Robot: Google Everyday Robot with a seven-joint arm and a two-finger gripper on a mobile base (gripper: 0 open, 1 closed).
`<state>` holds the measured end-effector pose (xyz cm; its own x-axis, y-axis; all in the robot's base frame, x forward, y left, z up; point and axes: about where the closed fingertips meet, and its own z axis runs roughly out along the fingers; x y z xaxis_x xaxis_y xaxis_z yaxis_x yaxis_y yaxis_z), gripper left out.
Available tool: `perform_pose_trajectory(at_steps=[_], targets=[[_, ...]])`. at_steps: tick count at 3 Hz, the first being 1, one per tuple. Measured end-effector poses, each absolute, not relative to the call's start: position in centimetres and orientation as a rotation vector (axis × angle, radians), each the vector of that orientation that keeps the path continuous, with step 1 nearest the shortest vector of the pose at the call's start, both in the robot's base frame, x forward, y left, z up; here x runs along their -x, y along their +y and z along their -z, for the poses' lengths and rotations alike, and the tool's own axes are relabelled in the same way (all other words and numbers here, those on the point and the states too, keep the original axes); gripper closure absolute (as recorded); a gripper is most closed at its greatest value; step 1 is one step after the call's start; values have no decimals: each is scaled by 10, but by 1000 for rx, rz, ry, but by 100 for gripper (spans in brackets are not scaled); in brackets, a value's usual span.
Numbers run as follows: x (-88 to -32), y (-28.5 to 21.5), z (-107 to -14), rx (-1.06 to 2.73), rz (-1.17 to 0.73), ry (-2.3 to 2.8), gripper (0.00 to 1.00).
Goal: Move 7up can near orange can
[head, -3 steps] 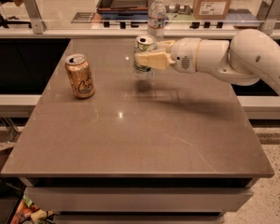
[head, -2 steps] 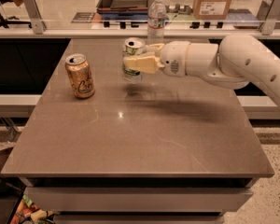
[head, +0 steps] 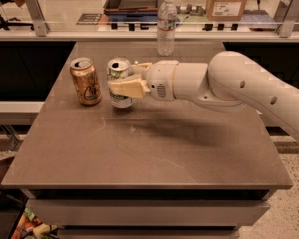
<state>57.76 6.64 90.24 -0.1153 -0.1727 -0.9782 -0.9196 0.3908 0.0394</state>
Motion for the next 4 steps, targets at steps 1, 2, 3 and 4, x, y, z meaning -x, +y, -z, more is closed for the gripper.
perform_pose_trajectory(at_steps=[1,2,3,4], targets=[[-575,72,-894,1017,-860,1568,100],[-571,78,-886,1049,-830,1571,83],[-570,80,-887,1051,-834,1569,59],[-569,82,-888,1055,-835,1567,36]])
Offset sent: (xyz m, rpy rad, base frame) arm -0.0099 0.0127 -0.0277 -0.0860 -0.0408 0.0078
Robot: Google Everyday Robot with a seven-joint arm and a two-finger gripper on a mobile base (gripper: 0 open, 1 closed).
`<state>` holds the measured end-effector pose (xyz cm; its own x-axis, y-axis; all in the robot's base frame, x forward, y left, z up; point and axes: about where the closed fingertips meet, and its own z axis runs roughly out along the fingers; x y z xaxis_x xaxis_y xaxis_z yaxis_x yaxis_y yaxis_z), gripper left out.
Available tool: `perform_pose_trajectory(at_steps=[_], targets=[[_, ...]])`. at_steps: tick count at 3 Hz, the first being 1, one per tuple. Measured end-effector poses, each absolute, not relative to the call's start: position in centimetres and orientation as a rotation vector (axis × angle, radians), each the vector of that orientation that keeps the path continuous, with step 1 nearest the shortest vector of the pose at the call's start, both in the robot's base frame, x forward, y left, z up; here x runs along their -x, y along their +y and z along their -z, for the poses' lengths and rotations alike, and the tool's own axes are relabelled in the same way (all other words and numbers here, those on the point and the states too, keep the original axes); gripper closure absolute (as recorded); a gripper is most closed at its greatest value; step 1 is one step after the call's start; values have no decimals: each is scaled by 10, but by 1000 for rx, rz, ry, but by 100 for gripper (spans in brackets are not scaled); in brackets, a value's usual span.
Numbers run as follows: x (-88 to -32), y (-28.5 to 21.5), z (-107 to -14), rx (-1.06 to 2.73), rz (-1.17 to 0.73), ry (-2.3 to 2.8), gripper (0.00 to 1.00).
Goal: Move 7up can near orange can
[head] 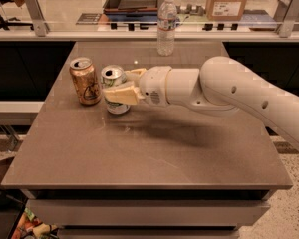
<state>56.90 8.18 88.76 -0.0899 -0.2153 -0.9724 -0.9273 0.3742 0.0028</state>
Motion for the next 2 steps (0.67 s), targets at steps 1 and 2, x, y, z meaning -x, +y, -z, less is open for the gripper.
perform_pose_trajectory(at_steps=[1,2], targets=[[-568,84,-888,1059,-837,1565,13],[-567,86,-889,1062,-838,1563,0]])
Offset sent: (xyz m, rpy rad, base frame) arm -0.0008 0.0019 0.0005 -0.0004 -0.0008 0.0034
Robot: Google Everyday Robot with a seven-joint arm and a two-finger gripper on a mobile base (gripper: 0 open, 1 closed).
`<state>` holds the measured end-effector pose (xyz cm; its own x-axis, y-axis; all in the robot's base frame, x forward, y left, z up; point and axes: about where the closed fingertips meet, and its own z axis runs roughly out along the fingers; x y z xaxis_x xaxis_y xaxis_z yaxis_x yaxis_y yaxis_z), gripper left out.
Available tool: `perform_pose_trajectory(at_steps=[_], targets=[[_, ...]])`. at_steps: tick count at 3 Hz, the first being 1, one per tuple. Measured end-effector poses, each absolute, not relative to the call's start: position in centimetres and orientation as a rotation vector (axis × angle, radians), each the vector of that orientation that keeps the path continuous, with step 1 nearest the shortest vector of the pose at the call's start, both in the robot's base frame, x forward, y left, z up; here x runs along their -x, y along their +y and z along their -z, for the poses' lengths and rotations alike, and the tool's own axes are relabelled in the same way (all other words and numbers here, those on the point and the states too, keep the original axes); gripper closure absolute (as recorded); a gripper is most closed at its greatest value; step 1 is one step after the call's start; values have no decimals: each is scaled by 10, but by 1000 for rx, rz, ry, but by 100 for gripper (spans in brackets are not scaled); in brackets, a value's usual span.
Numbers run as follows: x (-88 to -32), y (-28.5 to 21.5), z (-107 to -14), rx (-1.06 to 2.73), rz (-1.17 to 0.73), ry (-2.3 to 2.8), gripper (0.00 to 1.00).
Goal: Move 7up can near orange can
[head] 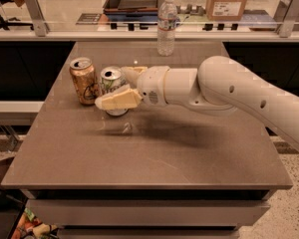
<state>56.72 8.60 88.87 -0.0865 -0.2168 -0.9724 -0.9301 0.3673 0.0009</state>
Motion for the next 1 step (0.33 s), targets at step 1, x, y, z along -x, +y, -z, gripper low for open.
perform_pose_trajectory(at_steps=[1], targets=[[-567,86,-889,1062,-839,1563,0]])
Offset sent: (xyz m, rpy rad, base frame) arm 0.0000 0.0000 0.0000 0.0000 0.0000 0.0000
